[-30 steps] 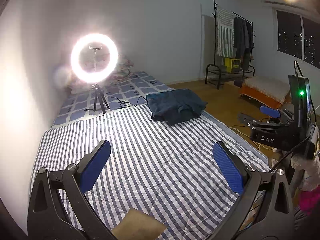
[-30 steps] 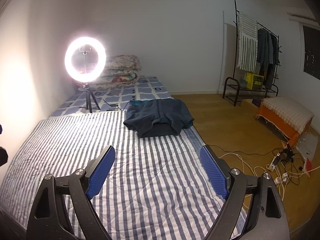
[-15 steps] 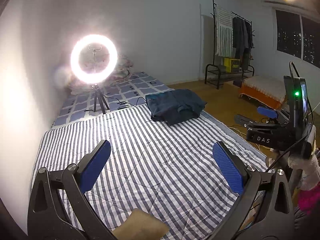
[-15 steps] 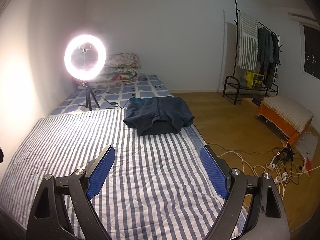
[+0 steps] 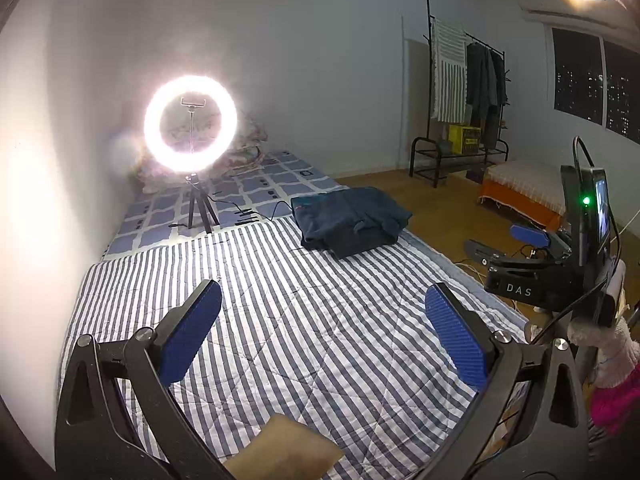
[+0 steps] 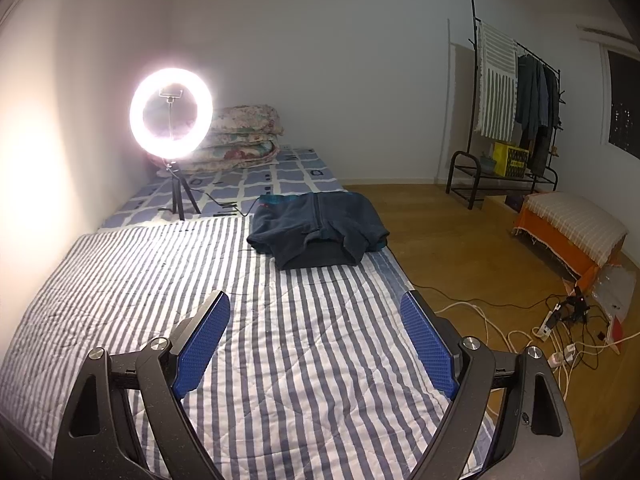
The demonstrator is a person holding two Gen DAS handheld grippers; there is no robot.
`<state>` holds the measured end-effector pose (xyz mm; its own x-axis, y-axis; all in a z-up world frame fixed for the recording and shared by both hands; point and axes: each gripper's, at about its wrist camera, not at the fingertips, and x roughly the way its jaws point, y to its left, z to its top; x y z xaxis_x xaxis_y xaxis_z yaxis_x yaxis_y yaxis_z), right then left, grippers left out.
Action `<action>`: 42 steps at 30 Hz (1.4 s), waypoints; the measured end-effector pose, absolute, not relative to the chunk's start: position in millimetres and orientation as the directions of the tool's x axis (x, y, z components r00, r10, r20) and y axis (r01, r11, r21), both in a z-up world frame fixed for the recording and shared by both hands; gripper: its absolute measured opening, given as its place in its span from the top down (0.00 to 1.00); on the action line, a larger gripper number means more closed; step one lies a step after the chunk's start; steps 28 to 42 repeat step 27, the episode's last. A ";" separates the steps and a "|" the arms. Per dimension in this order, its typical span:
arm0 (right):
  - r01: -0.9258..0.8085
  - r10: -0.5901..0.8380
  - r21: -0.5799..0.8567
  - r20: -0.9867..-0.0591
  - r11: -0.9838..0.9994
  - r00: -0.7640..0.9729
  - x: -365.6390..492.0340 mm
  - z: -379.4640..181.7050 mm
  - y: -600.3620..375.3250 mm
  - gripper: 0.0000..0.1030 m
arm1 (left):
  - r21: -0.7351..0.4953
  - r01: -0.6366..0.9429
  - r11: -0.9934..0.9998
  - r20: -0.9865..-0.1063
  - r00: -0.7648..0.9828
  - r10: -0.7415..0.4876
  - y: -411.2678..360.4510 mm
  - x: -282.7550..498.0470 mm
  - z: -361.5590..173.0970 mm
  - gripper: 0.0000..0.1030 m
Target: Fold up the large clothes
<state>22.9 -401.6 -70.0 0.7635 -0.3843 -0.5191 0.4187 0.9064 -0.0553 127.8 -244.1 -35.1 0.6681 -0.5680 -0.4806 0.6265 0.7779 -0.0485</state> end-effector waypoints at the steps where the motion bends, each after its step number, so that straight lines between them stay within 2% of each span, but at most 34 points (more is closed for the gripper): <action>1: 0.418 -0.383 -0.054 -0.520 0.907 0.764 22.8 -70.4 -401.7 0.15 | -0.048 0.626 0.778 -0.480 0.669 -0.568 -244.0 127.9 -34.7 0.00; 42: 0.393 -0.362 -0.062 -0.538 0.918 0.761 26.0 -75.6 -409.3 0.15 | -0.027 0.612 0.790 -0.471 0.689 -0.550 -242.7 124.5 -34.5 0.00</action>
